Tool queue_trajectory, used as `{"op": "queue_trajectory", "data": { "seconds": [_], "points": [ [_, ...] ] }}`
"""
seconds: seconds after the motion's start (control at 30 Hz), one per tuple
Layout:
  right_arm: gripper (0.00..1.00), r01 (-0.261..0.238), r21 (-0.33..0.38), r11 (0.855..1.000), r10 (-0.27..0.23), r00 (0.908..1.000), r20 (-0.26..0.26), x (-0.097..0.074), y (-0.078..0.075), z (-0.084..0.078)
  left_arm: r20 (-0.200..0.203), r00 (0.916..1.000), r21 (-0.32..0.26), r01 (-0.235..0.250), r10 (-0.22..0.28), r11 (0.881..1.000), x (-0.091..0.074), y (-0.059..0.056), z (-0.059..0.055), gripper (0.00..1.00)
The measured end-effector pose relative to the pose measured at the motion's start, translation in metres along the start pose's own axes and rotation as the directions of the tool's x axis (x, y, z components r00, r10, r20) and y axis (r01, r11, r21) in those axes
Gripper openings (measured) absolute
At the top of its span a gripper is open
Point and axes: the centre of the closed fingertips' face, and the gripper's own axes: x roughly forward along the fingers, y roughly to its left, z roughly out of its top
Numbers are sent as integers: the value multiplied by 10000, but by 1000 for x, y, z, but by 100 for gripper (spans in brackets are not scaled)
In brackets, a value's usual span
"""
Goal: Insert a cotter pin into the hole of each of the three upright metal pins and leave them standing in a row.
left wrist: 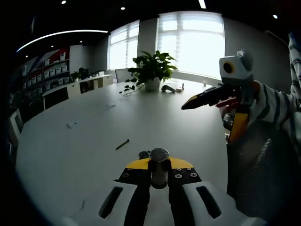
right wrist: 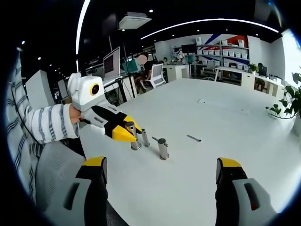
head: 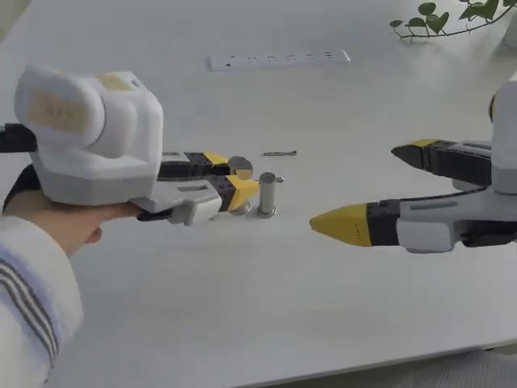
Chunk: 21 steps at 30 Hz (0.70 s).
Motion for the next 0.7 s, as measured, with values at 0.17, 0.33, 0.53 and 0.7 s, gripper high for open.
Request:
{"op": "queue_trajectory", "data": {
  "seconds": [0.17,0.33,0.53,0.7],
  "points": [
    [96,-110,-103,9999,110,9999,-39,1,1,-1,-164,9999,-165,10,-12,9999,8,-6,-9,9],
    [96,-101,-89,9999,100,9999,-136,0,2,-5,-334,9994,-296,-93,84,9995,14,-9,-17,9],
    [95,-134,-82,9999,132,9995,-271,-2,2,-10,-508,9985,-349,-203,185,9992,21,-10,-25,9],
    [95,-204,-1,9998,204,9994,-294,-1,3,-12,-707,9971,-317,-316,293,9990,26,-11,-33,9]
  ]
}}
